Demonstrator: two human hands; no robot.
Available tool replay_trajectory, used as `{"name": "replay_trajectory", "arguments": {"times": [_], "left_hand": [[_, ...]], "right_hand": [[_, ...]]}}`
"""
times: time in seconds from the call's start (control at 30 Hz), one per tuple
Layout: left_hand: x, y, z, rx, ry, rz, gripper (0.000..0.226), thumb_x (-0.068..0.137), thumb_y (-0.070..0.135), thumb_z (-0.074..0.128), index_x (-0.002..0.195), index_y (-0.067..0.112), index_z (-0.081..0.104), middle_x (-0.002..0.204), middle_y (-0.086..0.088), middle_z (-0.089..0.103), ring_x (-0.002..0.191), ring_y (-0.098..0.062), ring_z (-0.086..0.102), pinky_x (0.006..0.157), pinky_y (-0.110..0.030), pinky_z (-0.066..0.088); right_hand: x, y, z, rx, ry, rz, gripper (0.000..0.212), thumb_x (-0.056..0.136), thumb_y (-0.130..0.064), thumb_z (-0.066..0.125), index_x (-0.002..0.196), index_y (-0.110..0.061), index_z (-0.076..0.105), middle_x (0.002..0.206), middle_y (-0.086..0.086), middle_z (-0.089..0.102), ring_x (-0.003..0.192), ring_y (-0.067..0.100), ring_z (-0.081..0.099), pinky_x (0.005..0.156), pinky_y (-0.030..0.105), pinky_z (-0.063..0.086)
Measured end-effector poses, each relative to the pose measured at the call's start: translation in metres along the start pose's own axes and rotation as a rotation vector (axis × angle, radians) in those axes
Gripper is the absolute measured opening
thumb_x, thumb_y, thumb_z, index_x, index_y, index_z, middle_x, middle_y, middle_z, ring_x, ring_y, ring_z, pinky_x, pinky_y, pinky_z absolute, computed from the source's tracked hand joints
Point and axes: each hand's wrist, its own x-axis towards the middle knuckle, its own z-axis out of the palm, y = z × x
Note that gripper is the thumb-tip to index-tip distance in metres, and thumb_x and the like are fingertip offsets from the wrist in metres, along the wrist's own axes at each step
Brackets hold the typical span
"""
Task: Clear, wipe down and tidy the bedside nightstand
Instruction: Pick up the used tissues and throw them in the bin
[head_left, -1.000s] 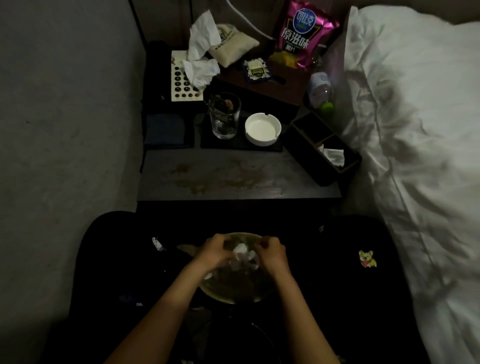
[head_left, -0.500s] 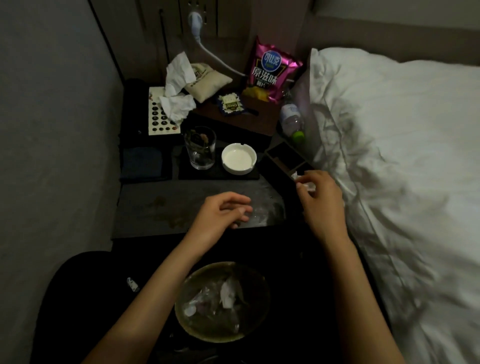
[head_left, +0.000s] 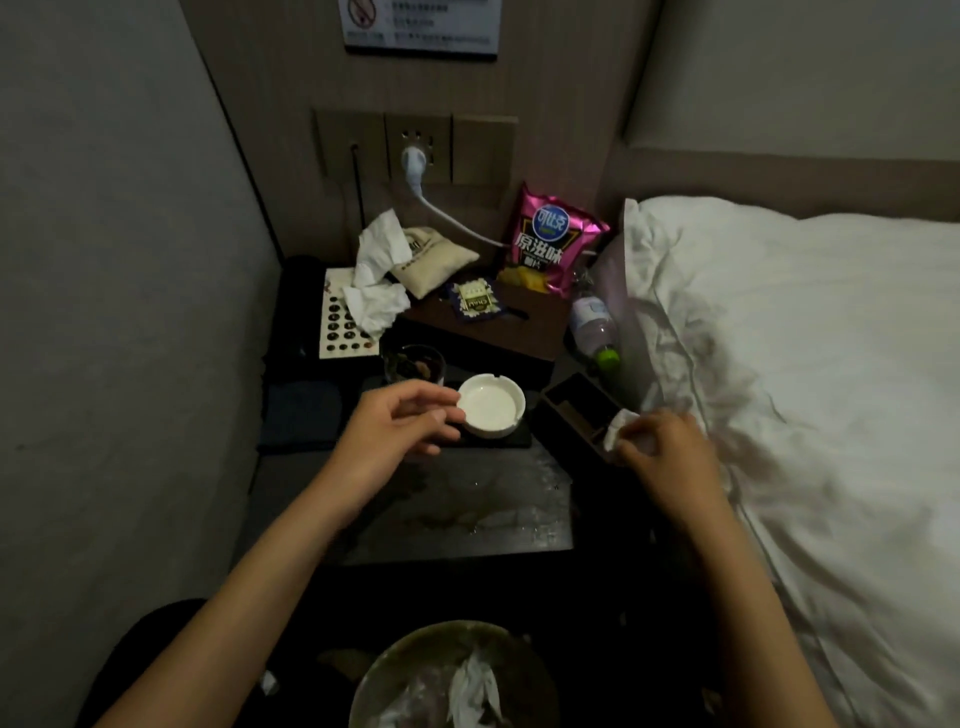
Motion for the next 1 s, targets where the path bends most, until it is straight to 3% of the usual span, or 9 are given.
{"name": "replay_trajectory", "arguments": {"times": [0.1,0.23,0.4,0.5,0.6,0.7,0.8,0.93,1.0], "left_hand": [[0.025,0.014,-0.028,0.014,0.121,0.037,0.018,0.094,-0.001,0.052,0.106,0.003,0.065,0.092,-0.011,0.073,0.073,-0.013,0.069,0.062,-0.021,0.055],[0.066,0.020,-0.062,0.115,0.236,0.064,0.017,0.091,-0.004,0.053,0.100,0.001,0.066,0.094,-0.014,0.070,0.079,-0.019,0.066,0.061,-0.024,0.053],[0.122,0.005,-0.092,0.521,0.277,0.107,0.032,0.083,-0.009,0.052,0.079,0.019,0.068,0.080,-0.006,0.065,0.076,-0.022,0.059,0.066,-0.030,0.047],[0.151,-0.007,-0.103,0.789,0.147,0.143,0.039,0.078,-0.011,0.052,0.088,0.020,0.074,0.111,-0.011,0.063,0.100,-0.026,0.061,0.071,-0.023,0.045],[0.176,-0.019,-0.110,0.971,0.030,0.103,0.035,0.084,-0.001,0.060,0.105,0.023,0.074,0.146,-0.014,0.040,0.135,-0.030,0.036,0.089,-0.021,0.041],[0.191,-0.027,-0.110,1.015,-0.101,0.039,0.028,0.090,0.014,0.061,0.112,0.028,0.071,0.154,-0.013,0.029,0.142,-0.031,0.024,0.112,-0.038,0.031],[0.195,-0.035,-0.105,1.155,-0.233,-0.066,0.042,0.091,0.014,0.055,0.130,0.029,0.058,0.159,-0.006,0.019,0.147,-0.029,0.013,0.116,-0.050,0.021],[0.186,-0.037,-0.103,1.084,-0.172,-0.040,0.039,0.090,0.011,0.054,0.129,0.012,0.054,0.142,-0.007,0.041,0.134,-0.029,0.037,0.106,-0.050,0.034],[0.177,-0.035,-0.102,0.868,-0.036,0.038,0.031,0.089,0.005,0.055,0.120,0.006,0.058,0.125,-0.011,0.051,0.115,-0.028,0.052,0.095,-0.043,0.045]], "right_hand": [[0.009,-0.017,-0.019,0.265,0.225,-0.056,0.009,0.078,-0.006,0.075,0.087,-0.010,0.076,0.092,0.012,0.072,0.089,0.029,0.066,0.079,0.035,0.048],[0.037,-0.053,-0.032,0.346,0.343,-0.143,0.011,0.075,-0.004,0.072,0.079,-0.015,0.072,0.074,0.007,0.069,0.069,0.024,0.063,0.069,0.038,0.051],[0.086,-0.097,-0.018,0.387,0.238,-0.285,0.034,0.073,0.002,0.067,0.101,-0.012,0.056,0.080,-0.004,0.058,0.068,0.014,0.054,0.063,0.032,0.047],[0.114,-0.119,-0.003,0.389,0.121,-0.345,0.040,0.073,0.002,0.066,0.107,-0.014,0.051,0.078,-0.014,0.052,0.067,0.003,0.053,0.056,0.016,0.040],[0.134,-0.134,0.011,0.393,0.018,-0.347,0.042,0.076,0.002,0.066,0.111,-0.017,0.054,0.087,-0.010,0.055,0.077,0.003,0.055,0.058,0.012,0.040],[0.145,-0.140,0.021,0.455,-0.010,-0.320,0.039,0.078,0.001,0.065,0.111,-0.018,0.057,0.090,-0.006,0.059,0.083,0.007,0.058,0.063,0.017,0.047],[0.150,-0.139,0.026,0.529,-0.003,-0.279,0.033,0.078,-0.001,0.066,0.106,-0.017,0.063,0.095,0.000,0.064,0.088,0.009,0.061,0.064,0.017,0.048],[0.146,-0.135,0.028,0.654,-0.032,-0.199,0.029,0.074,0.001,0.069,0.101,-0.009,0.070,0.099,0.006,0.071,0.095,0.020,0.068,0.079,0.037,0.059],[0.142,-0.133,0.026,0.738,-0.032,-0.180,0.024,0.075,0.005,0.067,0.096,-0.006,0.071,0.099,0.008,0.072,0.093,0.020,0.069,0.076,0.033,0.060]]}}
